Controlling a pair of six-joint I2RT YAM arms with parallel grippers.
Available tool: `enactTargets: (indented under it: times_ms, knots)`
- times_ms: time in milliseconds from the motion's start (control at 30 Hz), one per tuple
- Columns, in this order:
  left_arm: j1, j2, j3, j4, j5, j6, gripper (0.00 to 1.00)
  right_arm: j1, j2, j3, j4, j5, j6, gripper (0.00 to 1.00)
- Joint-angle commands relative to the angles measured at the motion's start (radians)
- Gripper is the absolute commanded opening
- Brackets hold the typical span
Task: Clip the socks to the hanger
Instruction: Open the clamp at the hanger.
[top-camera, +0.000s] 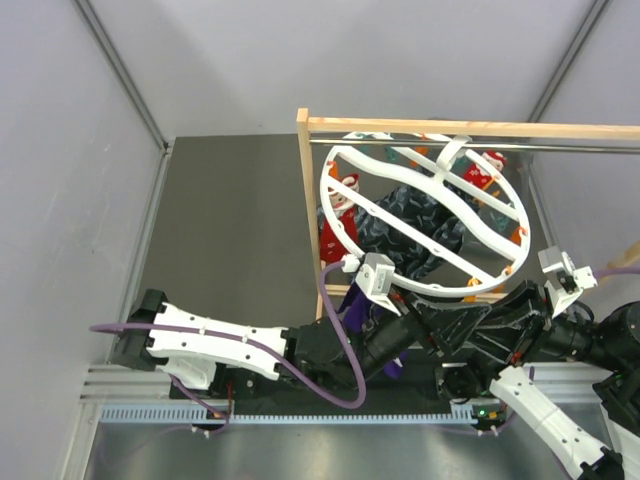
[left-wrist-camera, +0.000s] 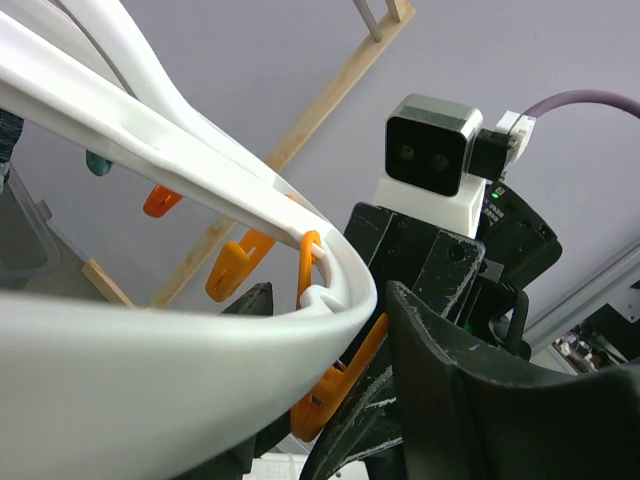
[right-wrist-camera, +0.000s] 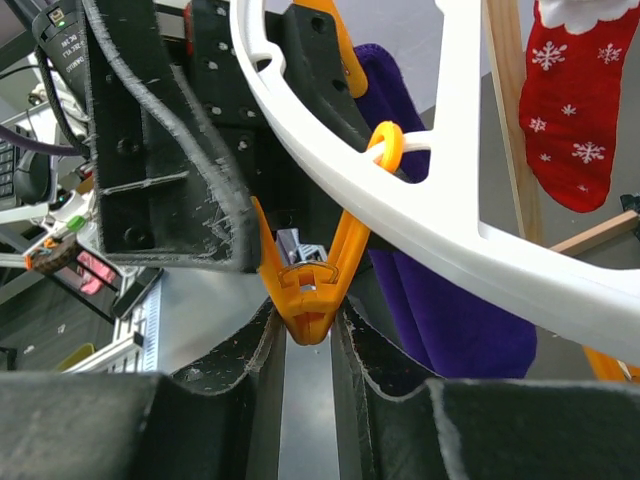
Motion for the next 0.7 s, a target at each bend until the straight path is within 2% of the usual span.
enactTargets:
  times_ms: [0, 33, 67, 167, 200, 267, 300, 367, 400, 500, 567, 667]
  knots:
    - [0.007, -0.004, 0.01, 0.073, -0.022, -0.01, 0.53, 0.001, 0.018, 0.019, 0.013, -0.026, -0.014, 0.03]
    - [0.007, -0.003, 0.013, 0.067, -0.019, -0.009, 0.49, 0.001, 0.017, 0.019, 0.012, -0.026, -0.014, 0.03]
    - [0.006, -0.002, 0.015, 0.062, -0.019, -0.009, 0.4, 0.001, 0.02, 0.019, 0.012, -0.026, -0.015, 0.03]
    - [0.006, 0.001, 0.029, 0.039, -0.007, -0.007, 0.28, 0.001, 0.018, 0.016, 0.012, -0.026, -0.015, 0.03]
    - [0.007, 0.003, 0.035, 0.033, -0.005, -0.007, 0.17, 0.001, 0.018, 0.016, 0.012, -0.025, -0.015, 0.03]
    - [0.007, 0.007, 0.043, 0.012, -0.008, -0.01, 0.04, 0.001, 0.017, 0.015, 0.013, -0.022, -0.015, 0.04]
    - [0.007, 0.007, 0.05, 0.0, -0.013, -0.012, 0.0, 0.001, 0.014, 0.016, 0.013, -0.014, -0.015, 0.06]
    - [0.007, 0.01, 0.055, -0.019, -0.02, -0.013, 0.0, 0.002, 0.011, 0.021, 0.009, -0.005, -0.021, 0.17]
    - [0.007, 0.013, 0.061, -0.027, -0.025, -0.015, 0.0, 0.001, 0.009, 0.024, -0.01, 0.004, -0.028, 0.35]
    - [0.006, 0.01, 0.072, -0.068, -0.046, -0.023, 0.0, 0.001, 0.008, 0.062, -0.103, 0.101, -0.077, 0.59]
    - [0.007, 0.004, 0.075, -0.089, -0.065, -0.035, 0.0, 0.001, 0.005, 0.094, -0.131, 0.133, -0.103, 0.64]
    - [0.007, 0.003, 0.076, -0.114, -0.094, -0.064, 0.0, 0.001, -0.018, 0.093, -0.102, 0.147, -0.097, 0.64]
